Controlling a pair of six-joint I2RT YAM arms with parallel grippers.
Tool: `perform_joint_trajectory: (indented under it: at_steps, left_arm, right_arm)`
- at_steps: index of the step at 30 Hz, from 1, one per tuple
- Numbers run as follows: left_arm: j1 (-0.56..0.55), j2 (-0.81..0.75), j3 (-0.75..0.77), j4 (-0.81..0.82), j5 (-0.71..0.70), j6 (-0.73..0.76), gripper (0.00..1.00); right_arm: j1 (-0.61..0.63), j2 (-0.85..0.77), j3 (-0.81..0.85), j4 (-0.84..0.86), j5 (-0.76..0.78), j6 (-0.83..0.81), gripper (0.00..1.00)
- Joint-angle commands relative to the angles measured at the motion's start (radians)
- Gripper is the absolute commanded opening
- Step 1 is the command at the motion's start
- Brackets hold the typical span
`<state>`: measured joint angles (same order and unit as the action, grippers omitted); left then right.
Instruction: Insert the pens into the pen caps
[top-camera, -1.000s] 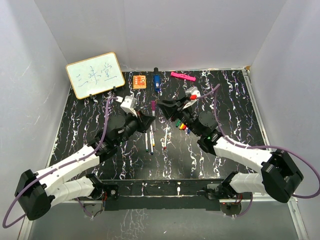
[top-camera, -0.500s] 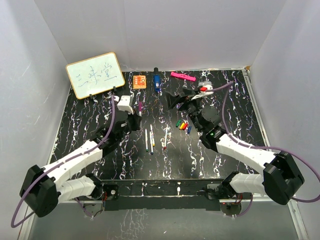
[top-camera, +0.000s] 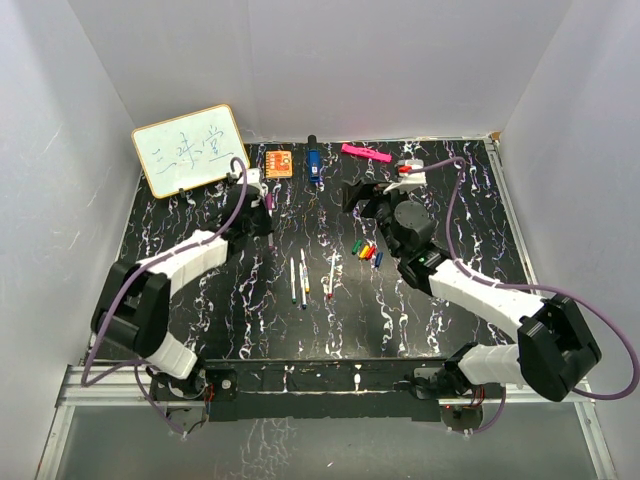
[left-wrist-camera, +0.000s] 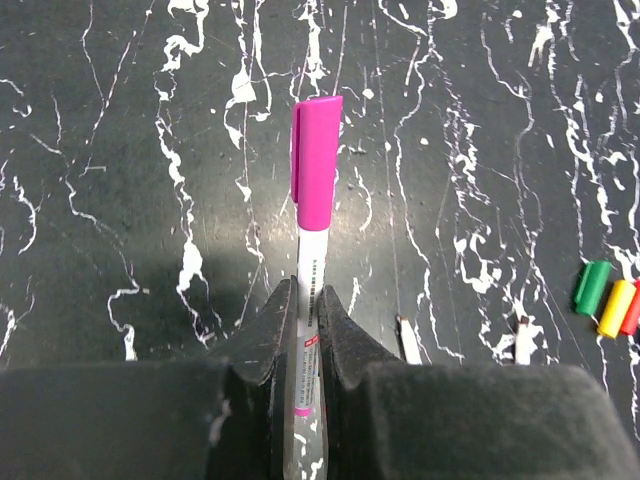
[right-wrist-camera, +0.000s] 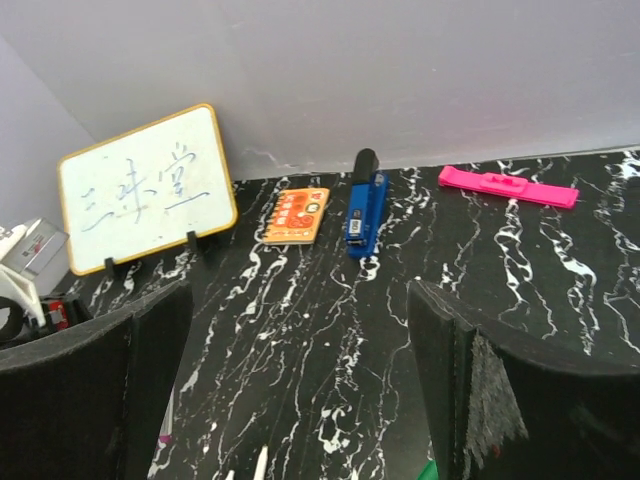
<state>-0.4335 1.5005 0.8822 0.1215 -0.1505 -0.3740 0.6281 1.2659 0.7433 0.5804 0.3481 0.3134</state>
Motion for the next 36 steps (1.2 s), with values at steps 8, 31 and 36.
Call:
perform_joint_trajectory:
  at_steps: [8,31,36]
  left_arm:
    - [0.106,0.295,0.271,-0.11,0.118,0.044,0.0]
    - [0.154,0.457,0.437,-0.235,0.126,0.085,0.36]
    - [0.154,0.391,0.441,-0.242,0.116,0.087,0.38]
  right_arm:
    - [0.0,0.008,0.066,-0.124,0.132,0.012,0.86]
    - [0.001,0.046,0.026,-0.136,0.118,0.033,0.86]
    - [0.0,0.041,0.01,-0.132,0.138,0.031,0.87]
